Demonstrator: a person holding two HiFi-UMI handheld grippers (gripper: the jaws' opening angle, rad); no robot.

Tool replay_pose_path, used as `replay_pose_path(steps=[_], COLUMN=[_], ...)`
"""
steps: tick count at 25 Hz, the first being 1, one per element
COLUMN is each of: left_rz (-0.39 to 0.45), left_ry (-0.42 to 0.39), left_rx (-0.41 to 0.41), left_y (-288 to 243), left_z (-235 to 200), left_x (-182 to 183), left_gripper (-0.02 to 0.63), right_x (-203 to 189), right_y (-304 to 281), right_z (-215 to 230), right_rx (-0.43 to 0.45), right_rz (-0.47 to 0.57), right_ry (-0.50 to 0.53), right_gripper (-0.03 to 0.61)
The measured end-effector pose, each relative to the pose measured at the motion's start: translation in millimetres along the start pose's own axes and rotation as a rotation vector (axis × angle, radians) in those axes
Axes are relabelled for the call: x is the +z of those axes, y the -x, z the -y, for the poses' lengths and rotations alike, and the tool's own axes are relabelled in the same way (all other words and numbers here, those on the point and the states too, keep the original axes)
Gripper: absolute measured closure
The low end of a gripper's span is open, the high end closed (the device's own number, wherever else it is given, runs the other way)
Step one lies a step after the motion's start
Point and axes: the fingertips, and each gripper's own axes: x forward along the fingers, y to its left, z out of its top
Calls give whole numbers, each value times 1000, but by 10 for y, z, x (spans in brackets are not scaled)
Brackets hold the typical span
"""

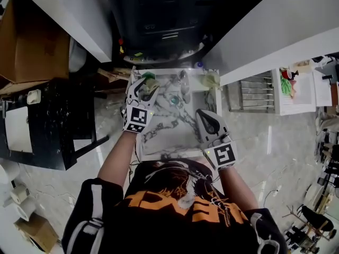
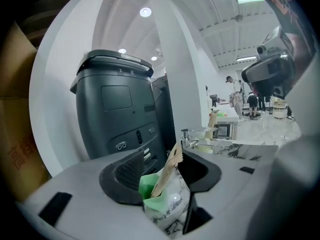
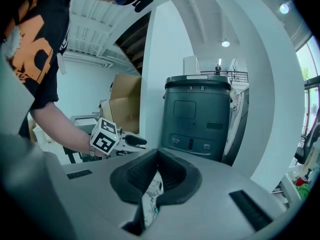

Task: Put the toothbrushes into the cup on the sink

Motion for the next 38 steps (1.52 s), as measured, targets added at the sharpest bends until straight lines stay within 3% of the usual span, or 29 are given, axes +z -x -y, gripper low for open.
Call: replay_pose_path(steps=[6,11,14,17,21,27,28,31,32,38], left_rz=[121,206,249,280,298,273,274,361,371,376], left_ry=[-2,-4,-48,-85,-125,-116,-97,101,133,114], left_rx=[-37,-19,-36,-57,-24,-63,-78,-55,-47,-51], left_y=[225,508,696,875,1083,1214,1235,1315,1330,1339], left_z=[133,262,419,617,779,1096,1170,1309,1348,1496], left_x=[350,782,1110,1370,1679,1884,1908,2047,2059,2133], left_gripper=[334,331,345,400,539,589,591,591,591,591], right_x=[97,211,322,435,554,743,785,875,894,890], right_y=[-27,29,71,146,263,476,518,622,644,743], right_z=[-62,-64,-43,-11,50,135,148,184,192,181], right_rx=[22,34,44,53,70,96,98,113,118,133], right_rz=[24,60,106,148,196,268,284,322,333,321], right_ry=[10,6,1,-9,-18,-64,-76,-75,-66,-46], right_gripper=[565,565,565,565,565,565,565,565,565,565])
